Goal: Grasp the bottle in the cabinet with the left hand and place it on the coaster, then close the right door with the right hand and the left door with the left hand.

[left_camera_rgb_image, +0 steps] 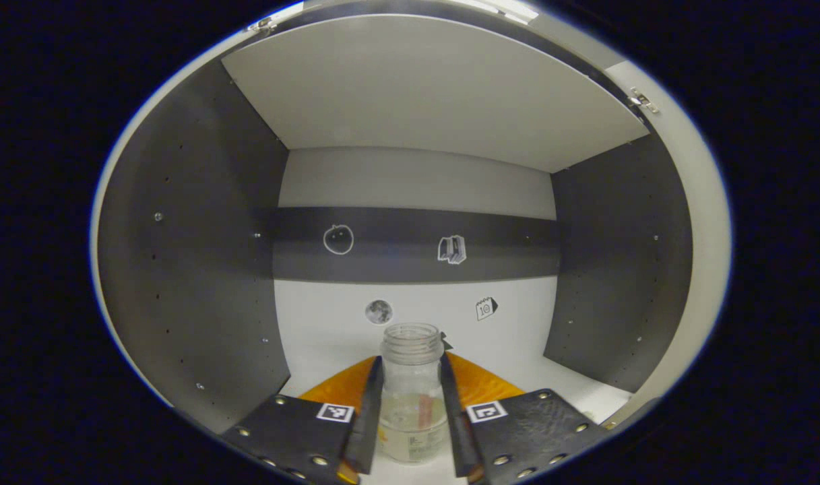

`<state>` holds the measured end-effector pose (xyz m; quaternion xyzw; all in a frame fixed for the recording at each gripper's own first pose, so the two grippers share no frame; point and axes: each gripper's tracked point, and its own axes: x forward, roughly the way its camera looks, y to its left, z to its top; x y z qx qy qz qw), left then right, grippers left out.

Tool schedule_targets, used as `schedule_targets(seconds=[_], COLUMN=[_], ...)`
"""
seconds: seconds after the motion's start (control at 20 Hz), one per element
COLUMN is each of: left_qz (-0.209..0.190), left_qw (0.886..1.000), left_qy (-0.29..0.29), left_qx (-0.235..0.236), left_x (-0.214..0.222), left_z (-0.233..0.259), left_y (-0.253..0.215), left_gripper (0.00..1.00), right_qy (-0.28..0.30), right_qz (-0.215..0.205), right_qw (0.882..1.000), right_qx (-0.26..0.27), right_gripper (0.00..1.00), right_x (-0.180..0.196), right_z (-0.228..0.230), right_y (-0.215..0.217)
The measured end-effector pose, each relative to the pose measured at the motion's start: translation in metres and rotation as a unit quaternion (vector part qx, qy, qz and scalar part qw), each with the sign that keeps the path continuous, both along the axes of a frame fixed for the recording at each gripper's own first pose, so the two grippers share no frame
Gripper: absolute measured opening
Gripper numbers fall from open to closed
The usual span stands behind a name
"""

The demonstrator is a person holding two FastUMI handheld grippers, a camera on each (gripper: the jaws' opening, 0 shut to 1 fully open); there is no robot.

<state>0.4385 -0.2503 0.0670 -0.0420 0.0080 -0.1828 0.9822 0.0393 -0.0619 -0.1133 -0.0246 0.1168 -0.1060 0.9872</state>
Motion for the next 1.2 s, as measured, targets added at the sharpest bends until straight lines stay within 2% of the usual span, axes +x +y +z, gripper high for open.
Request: schedule_targets(seconds=[0.1,0.2,0.25,0.3,0.35,0.4,0.7,0.75,0.8,1.2], left_qz=[0.000,-0.001,0.001,0.003,0.005,0.004,0.013,0.015,0.015,0.020], left_qw=[1.000,1.000,1.000,1.000,1.000,1.000,1.000,1.000,1.000,1.000], left_qy=[0.002,0.005,0.003,0.002,0.000,-0.001,-0.013,-0.015,-0.017,-0.009], left_qx=[-0.005,-0.016,-0.020,-0.021,-0.023,-0.026,-0.024,-0.021,-0.018,-0.012], left_x=[-0.001,-0.009,-0.014,-0.020,-0.025,-0.032,-0.090,-0.101,-0.110,-0.185], left_z=[0.001,0.005,0.008,0.011,0.015,0.018,0.026,0.025,0.024,-0.008], left_y=[0.002,0.003,0.006,0.009,0.012,0.013,0.022,0.022,0.022,0.020], left_gripper=[0.43,0.44,0.43,0.43,0.43,0.43,0.43,0.43,0.43,0.43], right_qy=[0.004,0.004,0.002,0.002,0.000,-0.002,-0.012,-0.012,-0.012,-0.008], right_qz=[0.003,0.010,0.013,0.017,0.021,0.025,0.057,0.064,0.071,0.104], right_qw=[1.000,1.000,1.000,1.000,1.000,1.000,0.998,0.998,0.997,0.994], right_qx=[0.002,0.002,0.001,0.000,-0.001,-0.001,0.007,0.007,0.008,0.017], right_gripper=[0.98,0.98,0.93,0.98,0.93,0.98,0.98,0.93,0.98,0.98], right_x=[-0.001,-0.003,-0.004,-0.004,-0.005,-0.006,-0.019,-0.021,-0.025,-0.052], right_z=[-0.002,-0.001,0.000,0.001,0.004,0.005,0.013,0.013,0.013,0.008], right_y=[0.001,0.001,0.000,-0.002,-0.003,-0.005,-0.011,-0.012,-0.013,-0.027])
